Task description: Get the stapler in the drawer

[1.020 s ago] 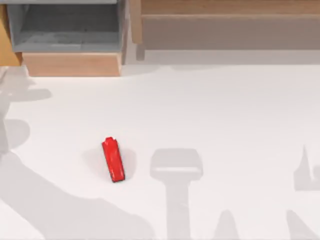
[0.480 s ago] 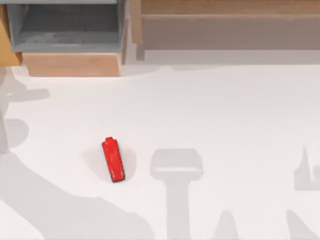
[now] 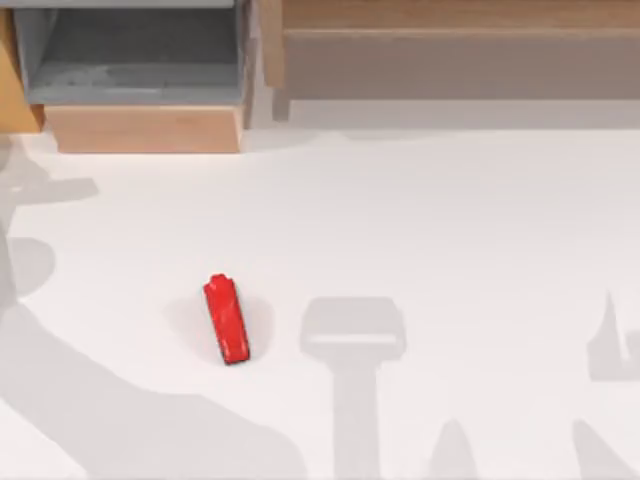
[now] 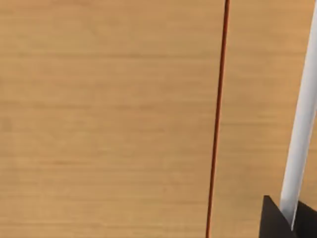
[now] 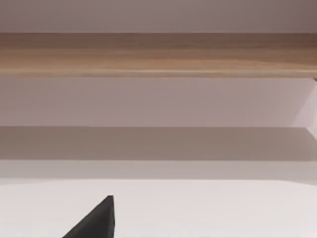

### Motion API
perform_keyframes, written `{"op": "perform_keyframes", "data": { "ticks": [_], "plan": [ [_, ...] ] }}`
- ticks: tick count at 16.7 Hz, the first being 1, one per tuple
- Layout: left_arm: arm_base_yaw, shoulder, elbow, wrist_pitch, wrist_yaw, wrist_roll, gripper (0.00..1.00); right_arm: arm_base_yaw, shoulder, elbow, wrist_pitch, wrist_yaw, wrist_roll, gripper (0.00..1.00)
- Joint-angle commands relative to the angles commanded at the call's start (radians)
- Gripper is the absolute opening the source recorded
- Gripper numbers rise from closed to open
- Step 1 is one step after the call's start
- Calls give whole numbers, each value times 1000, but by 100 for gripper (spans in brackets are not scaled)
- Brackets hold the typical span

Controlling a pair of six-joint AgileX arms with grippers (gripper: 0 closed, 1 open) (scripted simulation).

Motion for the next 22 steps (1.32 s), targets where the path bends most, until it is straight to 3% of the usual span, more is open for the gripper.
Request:
{"op": "perform_keyframes", "data": {
  "ticks": [8, 15, 22],
  "plan": [
    [64, -115, -256, 133, 63, 4, 0, 0, 0, 0, 0, 0, 0, 100],
    [75, -127, -286, 152, 72, 4, 0, 0, 0, 0, 0, 0, 0, 100],
    [153, -216, -498, 266, 151, 9, 0, 0, 0, 0, 0, 0, 0, 100]
  ]
}}
